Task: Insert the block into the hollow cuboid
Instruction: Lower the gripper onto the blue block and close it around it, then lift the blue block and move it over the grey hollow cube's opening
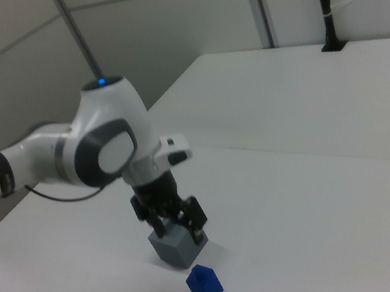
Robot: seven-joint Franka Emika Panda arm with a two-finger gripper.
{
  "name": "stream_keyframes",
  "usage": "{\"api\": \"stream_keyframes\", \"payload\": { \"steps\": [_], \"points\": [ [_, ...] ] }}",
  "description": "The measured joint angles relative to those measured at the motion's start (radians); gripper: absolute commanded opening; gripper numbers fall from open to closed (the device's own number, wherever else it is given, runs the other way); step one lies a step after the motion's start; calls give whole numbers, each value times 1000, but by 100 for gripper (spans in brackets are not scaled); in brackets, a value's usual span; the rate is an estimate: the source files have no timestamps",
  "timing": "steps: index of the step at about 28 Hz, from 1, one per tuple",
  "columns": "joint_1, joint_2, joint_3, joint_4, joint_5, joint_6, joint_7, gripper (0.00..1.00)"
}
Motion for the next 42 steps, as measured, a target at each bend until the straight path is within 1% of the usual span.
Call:
{"api": "stream_keyframes", "payload": {
  "steps": [3,9,11,15,18,22,23,26,27,28,30,32,33,34,36,39,42],
  "points": [
    [0,-2,0,-64,-10,48,-5,100],
    [0,-1,0,-168,-37,135,-5,100],
    [-1,0,0,-190,-40,155,-5,100],
    [-6,3,-1,-214,-40,175,-5,100],
    [-9,10,-2,-217,-40,187,0,100],
    [-9,31,0,-218,-40,242,25,100],
    [-9,38,0,-218,-40,254,32,97],
    [-7,63,3,-216,-40,279,43,80],
    [-6,69,3,-214,-40,282,46,71],
    [-6,74,4,-212,-40,284,48,54],
    [-6,83,4,-206,-40,284,50,37],
    [-6,84,4,-201,-40,284,53,26],
    [-6,83,4,-198,-40,284,53,15],
    [-6,83,4,-192,-40,284,53,11],
    [-6,81,4,-183,-40,279,54,7],
    [-7,78,4,-157,-40,235,53,0],
    [-7,76,4,-111,-40,161,51,0]
  ]
}}
